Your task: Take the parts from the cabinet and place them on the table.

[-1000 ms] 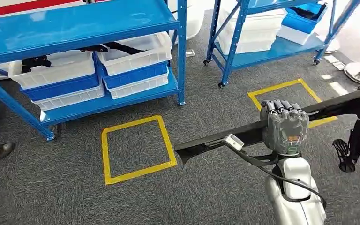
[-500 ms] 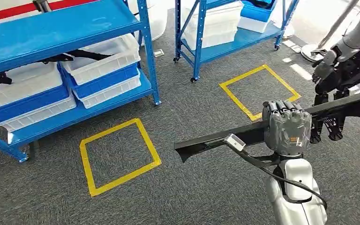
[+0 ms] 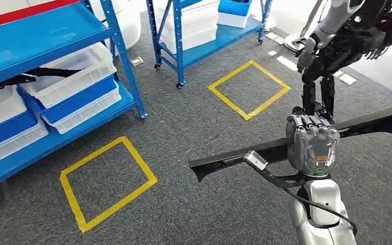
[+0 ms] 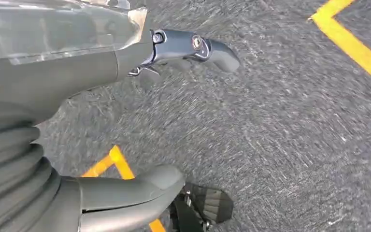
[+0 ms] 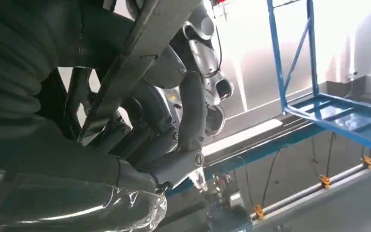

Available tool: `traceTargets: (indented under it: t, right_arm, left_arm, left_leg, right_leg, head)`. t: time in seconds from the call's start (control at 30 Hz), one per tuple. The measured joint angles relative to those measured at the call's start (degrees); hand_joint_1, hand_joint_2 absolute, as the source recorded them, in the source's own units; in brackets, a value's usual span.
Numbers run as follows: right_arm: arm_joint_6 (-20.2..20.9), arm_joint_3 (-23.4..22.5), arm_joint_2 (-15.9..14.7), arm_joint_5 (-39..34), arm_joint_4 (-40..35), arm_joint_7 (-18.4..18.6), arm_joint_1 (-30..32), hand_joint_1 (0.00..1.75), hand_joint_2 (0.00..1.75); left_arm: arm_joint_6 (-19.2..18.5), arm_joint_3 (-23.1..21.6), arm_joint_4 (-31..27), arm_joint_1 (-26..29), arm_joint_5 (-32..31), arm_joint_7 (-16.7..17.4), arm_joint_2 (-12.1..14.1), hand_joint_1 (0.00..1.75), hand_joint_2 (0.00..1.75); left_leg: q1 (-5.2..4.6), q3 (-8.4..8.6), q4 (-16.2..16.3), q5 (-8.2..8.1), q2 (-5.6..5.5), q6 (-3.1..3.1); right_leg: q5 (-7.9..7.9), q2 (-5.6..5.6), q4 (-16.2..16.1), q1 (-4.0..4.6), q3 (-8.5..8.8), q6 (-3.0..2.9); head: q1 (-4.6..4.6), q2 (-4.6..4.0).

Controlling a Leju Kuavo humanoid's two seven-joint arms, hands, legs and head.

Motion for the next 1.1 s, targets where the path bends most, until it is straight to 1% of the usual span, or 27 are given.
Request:
traceTargets:
  t: [0.03, 0.07, 0.1, 0.13, 0.2, 0.23, 0.27, 0.3, 0.33, 0.37, 0.4, 0.43, 0.47, 0.53, 0.57, 0.6, 0.63, 0.67, 0.73, 0.77, 0.8, 0.87, 0.9, 0.93, 1.0, 1.07, 1.1]
  right_arm:
    - [0.0, -0.3, -0.1, 0.0, -0.2, 0.0, 0.3, 1.62, 1.75]
    - [-0.1, -0.6, -0.2, 0.0, -0.4, 0.0, 0.4, 1.62, 1.75]
    - [-0.2, -0.7, -0.2, 0.0, -0.7, 0.0, 0.6, 1.62, 1.75]
    - [-0.3, -0.8, -0.3, 0.0, -1.0, -0.1, 0.7, 1.62, 1.75]
    - [-0.5, -1.0, -0.4, 0.0, -1.6, -0.1, 1.7, 1.62, 1.75]
    - [-0.6, -1.2, -0.6, 0.0, -1.7, -0.1, 2.4, 1.62, 1.75]
    - [-0.6, -1.5, -0.8, 0.0, -1.8, -0.1, 3.0, 1.62, 1.75]
    - [-0.7, -1.9, -0.9, -0.1, -1.9, -0.1, 3.4, 1.62, 1.75]
    - [-0.9, -2.1, -1.1, -0.1, -2.1, 0.0, 3.7, 1.62, 1.75]
    - [-1.1, -2.3, -1.3, -0.2, -2.4, 0.0, 3.8, 1.62, 1.75]
    - [-1.4, -2.4, -1.4, -0.2, -2.7, 0.0, 3.8, 1.62, 1.75]
    - [-1.6, -2.5, -1.4, -0.2, -2.9, 0.0, 3.8, 1.62, 1.75]
    - [-1.8, -2.7, -1.4, -0.2, -3.1, 0.0, 4.1, 1.62, 1.75]
    - [-1.9, -3.1, -1.6, -0.2, -3.1, 0.0, 4.5, 1.62, 1.75]
    - [-1.9, -3.2, -1.6, -0.2, -3.3, 0.0, 4.6, 1.62, 1.75]
    - [-1.9, -3.3, -1.6, -0.2, -3.6, 0.0, 4.5, 1.62, 1.75]
    - [-1.8, -3.3, -1.7, -0.2, -3.7, 0.0, 4.2, 1.62, 1.75]
    - [-1.8, -3.3, -1.7, -0.2, -3.7, 0.0, 3.8, 1.62, 1.75]
    - [-1.6, -3.3, -1.7, -0.3, -3.7, 0.0, 3.6, 1.62, 1.75]
    - [-1.2, -3.4, -1.7, -0.3, -3.7, 0.0, 3.5, 1.62, 1.75]
    - [-0.7, -3.5, -1.7, -0.3, -3.7, -0.1, 3.3, 1.62, 1.75]
    - [-0.4, -3.6, -1.7, -0.3, -3.7, -0.2, 2.8, 1.62, 1.75]
    - [-0.4, -3.7, -1.7, -0.3, -3.7, -0.2, 2.5, 1.62, 1.75]
    - [-0.3, -3.7, -1.7, -0.3, -3.7, -0.2, 2.1, 1.62, 1.75]
    - [-0.2, -3.8, -1.9, -0.3, -3.8, -0.2, 1.6, 1.62, 1.75]
    - [-0.2, -4.1, -2.0, -0.4, -3.8, -0.3, 1.7, 1.62, 1.75]
    - [-0.2, -4.2, -2.1, -0.4, -3.8, -0.3, 1.7, 1.62, 1.75]
  left_arm:
    - [0.0, 0.0, 0.0, -0.3, -0.1, 0.0, 0.0, 0.0, 1.75]
    - [0.0, -0.1, 0.0, -0.6, -0.2, 0.0, -0.1, 0.0, 1.75]
    - [-0.1, -0.1, 0.0, -0.7, -0.5, 0.0, -0.1, 0.0, 1.75]
    - [-0.1, -0.1, 0.0, -0.8, -0.7, 0.0, -0.1, 0.0, 1.75]
    - [-0.1, -0.2, 0.0, -0.8, -1.1, 0.1, -0.1, 0.0, 1.75]
    - [-0.2, -0.2, 0.0, -0.8, -1.4, 0.3, -0.1, 0.0, 1.75]
    - [-0.2, -0.2, 0.0, -0.9, -1.5, 0.3, -0.2, 0.0, 1.75]
    - [-0.2, -0.3, 0.0, -1.1, -1.7, 0.4, -0.2, 0.0, 1.75]
    - [-0.4, -0.4, 0.0, -1.4, -1.9, 0.5, -0.2, 0.0, 1.75]
    - [-0.4, -0.5, 0.0, -1.6, -2.1, 0.5, -0.2, 0.0, 1.75]
    - [-0.4, -0.6, -0.1, -1.8, -2.4, 0.6, -0.1, 0.0, 1.75]
    - [-0.4, -0.7, -0.1, -2.0, -2.5, 0.7, -0.1, 0.0, 1.75]
    - [-0.4, -0.8, -0.1, -2.2, -2.5, 0.7, 0.0, 0.0, 1.75]
    - [-0.3, -1.0, -0.2, -2.4, -2.5, 0.7, -0.1, 0.0, 1.75]
    - [-0.3, -1.0, -0.3, -2.5, -2.5, 0.7, -0.1, 0.0, 1.75]
    - [-0.3, -1.0, -0.3, -2.6, -2.5, 0.7, 0.0, 0.0, 1.75]
    - [-0.3, -1.0, -0.3, -2.6, -2.5, 0.7, -0.1, 0.0, 1.75]
    - [-0.3, -1.0, -0.3, -2.6, -2.7, 0.9, -0.1, 0.0, 1.75]
    - [-0.3, -1.1, -0.3, -2.6, -2.9, 1.1, -0.1, 0.0, 1.75]
    - [-0.3, -1.2, -0.3, -2.7, -2.9, 1.2, -0.1, 0.0, 1.75]
    - [-0.3, -1.2, -0.3, -2.7, -2.9, 1.2, -0.1, 0.0, 1.75]
    - [-0.5, -1.2, -0.3, -3.0, -2.6, 1.1, -0.1, 0.0, 1.75]
    - [-0.5, -1.2, -0.3, -3.1, -2.7, 1.1, -0.1, 0.0, 1.75]
    - [-0.6, -1.2, -0.3, -3.2, -2.7, 1.0, -0.1, 0.0, 1.75]
    - [-0.6, -1.3, -0.3, -3.4, -2.8, 1.0, -0.2, 0.0, 1.75]
    - [-0.6, -1.3, -0.4, -3.6, -2.8, 1.0, -0.4, 0.0, 1.75]
    - [-0.6, -1.4, -0.4, -3.7, -2.8, 1.0, -0.5, 0.0, 1.75]
  left_leg:
    - [-0.2, 0.07, -0.3, 0.27, 0.71, 0.44]
    - [0.34, 0.23, -1.2, 0.97, 1.76, 1.37]
    - [-0.01, 0.34, -1.4, 1.15, 2.4, 1.83]
    - [-0.12, 0.23, -1.4, 1.19, 3.31, 2.06]
    - [-0.39, 0.09, -1.4, 1.15, 5.1, 2.11]
    - [-0.44, 0.03, -1.4, 1.15, 5.89, 2.11]
    - [-0.46, 0.02, -1.4, 1.15, 6.71, 2.11]
    - [-0.46, 0.05, -1.4, 1.13, 7.47, 2.08]
    - [-0.46, 0.13, -1.4, 1.08, 8.17, 1.99]
    - [-0.46, 0.26, -1.3, 0.98, 8.81, 1.84]
    - [-0.79, 0.4, -1.2, 0.81, 9.33, 1.54]
    - [-1.11, 0.33, -1.1, 0.56, 9.89, 1.14]
    - [-1.22, 0.5, -1.1, 0.57, 10.24, 0.95]
    - [-1.0, 0.72, -1.3, 0.67, 11.39, 0.61]
    - [-0.76, 0.64, -1.1, 0.3, 11.3, 0.03]
    - [-0.49, 0.18, 0.2, -0.99, 8.13, -0.41]
    - [-0.41, -1.06, 3.2, -3.21, 5.87, -0.43]
    - [-0.37, -3.17, 7.9, -5.9, 4.58, -0.48]
    - [-0.35, -7.23, 16.3, -9.08, 3.94, -0.57]
    - [-0.34, -7.81, 17.2, -8.71, 3.93, -0.56]
    - [-0.28, -7.1, 15.5, -6.92, 3.88, -0.53]
    - [-0.04, -2.65, 6.5, -1.58, 3.01, -0.21]
    - [0.28, -0.44, 1.9, 0.41, 0.19, -0.01]
    - [0.43, 0.22, 0.2, -0.31, -1.84, -0.01]
    - [0.03, -0.08, 0.1, -0.33, -0.46, 0.1]
    - [-0.23, 0.16, -0.5, 0.27, 0.99, 1.0]
    - [-0.04, 0.37, -1.1, 0.82, 1.98, 1.58]
  right_leg:
    - [0.3, 0.71, -0.3, 0.08, -0.25, 0.49]
    - [0.01, -0.26, 0.3, 0.34, -0.83, 0.65]
    - [-1.1, -4.0, 2.1, 0.43, -1.75, 0.43]
    - [-3.14, -5.95, 5.9, 0.49, -3.62, 0.02]
    - [-6.88, -6.82, 15.4, 0.42, -7.99, -0.09]
    - [-7.57, -6.89, 18.3, 0.42, -9.22, 0.22]
    - [-7.29, -6.97, 18.2, 0.42, -8.94, 0.64]
    - [-6.13, -7.16, 15.2, 0.42, -6.98, 1.18]
    - [-4.33, -7.69, 9.8, 0.42, -3.81, 1.72]
    - [-2.67, -9.01, 4.0, 0.4, -0.4, 2.04]
    - [-2.44, -11.82, -0.4, 0.57, 1.7, 1.46]
    - [-2.0, -11.62, -0.2, 1.35, 2.22, 0.98]
    - [-1.78, -10.64, -0.1, 1.04, 1.72, 0.35]
    - [-1.72, -9.49, -0.1, 1.3, 1.45, -0.13]
    - [-1.32, -8.84, -0.4, 0.58, 1.68, -0.82]
    - [-1.15, -8.23, -0.4, 0.34, 1.54, -1.13]
    - [-1.02, -7.83, -0.4, 0.27, 1.42, -1.76]
    - [-0.95, -7.28, -0.4, 0.32, 1.29, -2.01]
    - [-0.81, -5.88, -0.4, 0.52, 1.01, -2.2]
    - [-0.68, -5.14, -0.4, 0.54, 0.95, -2.33]
    - [-0.65, -4.34, -0.3, 0.54, 0.95, -2.29]
    - [-0.54, -2.71, -0.1, 0.5, 0.97, -2.12]
    - [-0.52, -2.12, 0.1, 0.46, 0.84, -2.04]
    - [-0.39, -1.47, 0.5, 1.08, 0.33, -1.71]
    - [0.07, -0.19, 0.3, 0.73, -0.52, -0.75]
    - [0.63, 1.35, -0.1, 0.85, -0.94, 0.25]
    - [0.13, -1.24, 0.9, 0.65, -1.43, 0.13]
  head:
    - [0.15, 0.0]
    - [0.15, 0.0]
    - [0.15, 0.0]
    - [0.46, 0.0]
    - [0.44, 0.0]
    - [0.52, 0.0]
    - [0.48, 0.0]
    - [0.52, 0.0]
    - [0.59, 0.0]
    - [0.59, 0.0]
    - [0.63, 0.0]
    - [0.74, 0.0]
    - [0.39, 0.0]
    - [0.48, 0.0]
    - [0.52, 0.0]
    - [0.26, 0.0]
    - [0.17, 0.0]
    - [0.09, 0.0]
    - [0.11, 0.0]
    - [0.15, 0.0]
    - [0.11, 0.0]
    - [0.11, 0.0]
    - [0.02, 0.0]
    - [0.13, 0.0]
    - [0.11, 0.0]
    - [0.17, 0.0]
    - [0.13, 0.0]
